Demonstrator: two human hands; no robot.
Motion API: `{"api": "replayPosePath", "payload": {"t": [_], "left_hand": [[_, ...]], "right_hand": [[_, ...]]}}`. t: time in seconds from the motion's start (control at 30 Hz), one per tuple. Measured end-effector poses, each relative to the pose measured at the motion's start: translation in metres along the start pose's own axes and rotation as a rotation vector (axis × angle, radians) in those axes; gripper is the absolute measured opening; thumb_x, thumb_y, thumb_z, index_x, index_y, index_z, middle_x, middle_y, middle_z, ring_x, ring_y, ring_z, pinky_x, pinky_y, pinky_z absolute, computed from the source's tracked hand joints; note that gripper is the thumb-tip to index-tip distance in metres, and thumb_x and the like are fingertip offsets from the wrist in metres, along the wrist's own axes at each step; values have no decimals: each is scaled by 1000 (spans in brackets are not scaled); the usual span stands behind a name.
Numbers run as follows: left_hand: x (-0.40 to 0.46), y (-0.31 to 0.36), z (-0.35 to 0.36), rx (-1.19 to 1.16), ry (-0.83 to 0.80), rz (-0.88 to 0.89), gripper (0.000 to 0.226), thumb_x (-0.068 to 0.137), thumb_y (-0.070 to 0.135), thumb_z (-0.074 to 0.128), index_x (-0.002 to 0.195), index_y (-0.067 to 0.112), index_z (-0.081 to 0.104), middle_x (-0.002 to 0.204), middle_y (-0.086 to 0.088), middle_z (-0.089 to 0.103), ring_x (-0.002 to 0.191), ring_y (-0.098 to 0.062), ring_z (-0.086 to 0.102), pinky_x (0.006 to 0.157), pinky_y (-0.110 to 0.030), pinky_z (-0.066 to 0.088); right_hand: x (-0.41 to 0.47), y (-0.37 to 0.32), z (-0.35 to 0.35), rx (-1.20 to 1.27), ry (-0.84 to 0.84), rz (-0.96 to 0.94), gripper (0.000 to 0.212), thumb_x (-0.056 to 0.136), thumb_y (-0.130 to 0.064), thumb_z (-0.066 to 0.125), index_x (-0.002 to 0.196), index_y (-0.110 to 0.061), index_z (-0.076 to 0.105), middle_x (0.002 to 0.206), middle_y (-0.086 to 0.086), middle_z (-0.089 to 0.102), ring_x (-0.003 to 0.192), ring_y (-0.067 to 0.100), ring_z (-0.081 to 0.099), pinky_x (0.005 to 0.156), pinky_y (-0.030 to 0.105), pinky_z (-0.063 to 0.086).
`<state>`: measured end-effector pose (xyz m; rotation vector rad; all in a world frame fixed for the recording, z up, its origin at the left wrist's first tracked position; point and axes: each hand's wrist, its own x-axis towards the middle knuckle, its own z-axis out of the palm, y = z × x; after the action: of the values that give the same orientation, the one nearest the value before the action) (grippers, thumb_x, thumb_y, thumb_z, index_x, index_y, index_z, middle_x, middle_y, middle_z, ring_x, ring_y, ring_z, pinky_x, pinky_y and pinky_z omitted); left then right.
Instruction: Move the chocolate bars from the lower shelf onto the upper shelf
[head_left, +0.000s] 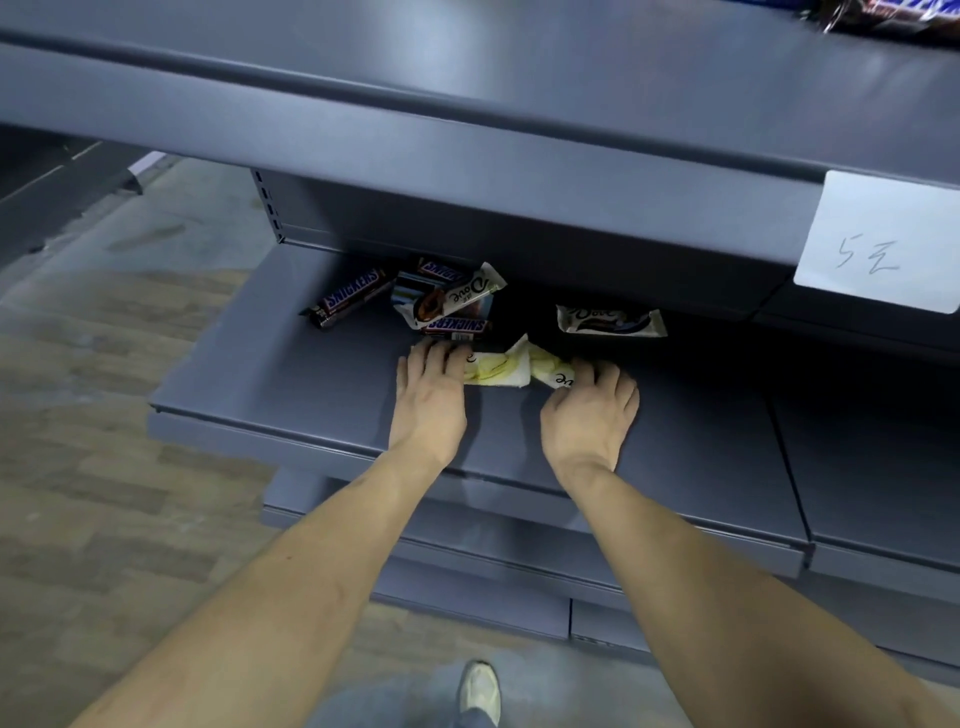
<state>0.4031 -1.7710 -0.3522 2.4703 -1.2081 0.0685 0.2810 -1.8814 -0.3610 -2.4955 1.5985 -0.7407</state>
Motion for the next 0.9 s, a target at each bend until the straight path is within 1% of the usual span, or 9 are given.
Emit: {"api": "replayPosePath", "payload": {"t": [0.1, 0.2, 0.33, 0.4, 0.53, 0.67, 0.8, 0.87, 0.9], "left_hand": [[-1, -1, 3, 6, 29, -61, 68, 74, -9, 52, 138, 11, 41, 145, -9, 36, 141, -30, 19, 118, -51, 15], [-1, -1, 2, 41, 19, -96, 70, 77, -5, 51, 142, 14, 35, 146, -6, 34, 143, -27, 17, 118, -53, 11], [-2, -1, -3, 136, -13, -12, 79, 81, 0, 53, 151, 23, 25, 152, 0, 30, 146, -24, 11, 119, -55, 2], [-2, -2, -5, 152, -34, 24, 79, 81, 2, 52, 152, 24, 24, 153, 2, 30, 146, -22, 12, 119, -55, -1], [-3, -5, -6, 128, -31, 14, 68, 86, 6, 47, 150, 20, 30, 149, -1, 35, 143, -25, 21, 120, -52, 3], [-5, -8, 0, 108, 60, -18, 57, 84, 18, 51, 141, 12, 46, 130, -13, 49, 125, -35, 40, 117, -54, 17], [-6, -7, 2, 143, 93, -21, 54, 85, 29, 50, 137, 11, 50, 124, -13, 51, 120, -34, 45, 116, -54, 20], [-6, -6, 2, 140, 116, -27, 52, 88, 33, 50, 135, 11, 52, 121, -12, 52, 116, -34, 46, 115, -53, 22], [-6, -6, 3, 137, 129, -29, 51, 89, 35, 51, 134, 12, 53, 119, -12, 53, 114, -34, 47, 114, -54, 23]], "right_hand": [[1, 0, 1, 36, 9, 19, 45, 76, -5, 52, 120, -8, 62, 120, 18, 57, 118, 39, 46, 112, 50, 28], [2, -1, -1, 61, 1, 9, 47, 77, -2, 49, 123, -6, 60, 123, 18, 57, 123, 38, 45, 115, 48, 27], [2, -3, -3, 78, -15, -17, 46, 80, -5, 48, 124, -5, 58, 125, 15, 59, 127, 34, 44, 117, 46, 23], [2, -3, -2, 88, -26, -22, 44, 81, -14, 53, 124, -5, 58, 123, 15, 60, 125, 34, 46, 116, 46, 26], [2, -5, -5, 70, -12, -18, 48, 79, -33, 61, 120, -9, 61, 110, 12, 63, 104, 32, 53, 95, 44, 42], [3, -4, -14, 144, -6, 111, 45, 86, -44, 58, 119, -14, 61, 111, 9, 61, 97, 31, 57, 83, 41, 42], [3, -6, -24, 497, -50, 158, 27, 98, -24, 45, 118, -13, 59, 117, 6, 58, 96, 31, 59, 74, 30, 43], [2, -5, -23, 464, -79, 72, 37, 91, -6, 47, 124, -15, 59, 125, 6, 56, 104, 26, 56, 81, 28, 45], [1, -3, -20, 392, -81, -2, 46, 85, 0, 49, 126, -17, 59, 129, 6, 54, 108, 26, 52, 87, 31, 48]]}}
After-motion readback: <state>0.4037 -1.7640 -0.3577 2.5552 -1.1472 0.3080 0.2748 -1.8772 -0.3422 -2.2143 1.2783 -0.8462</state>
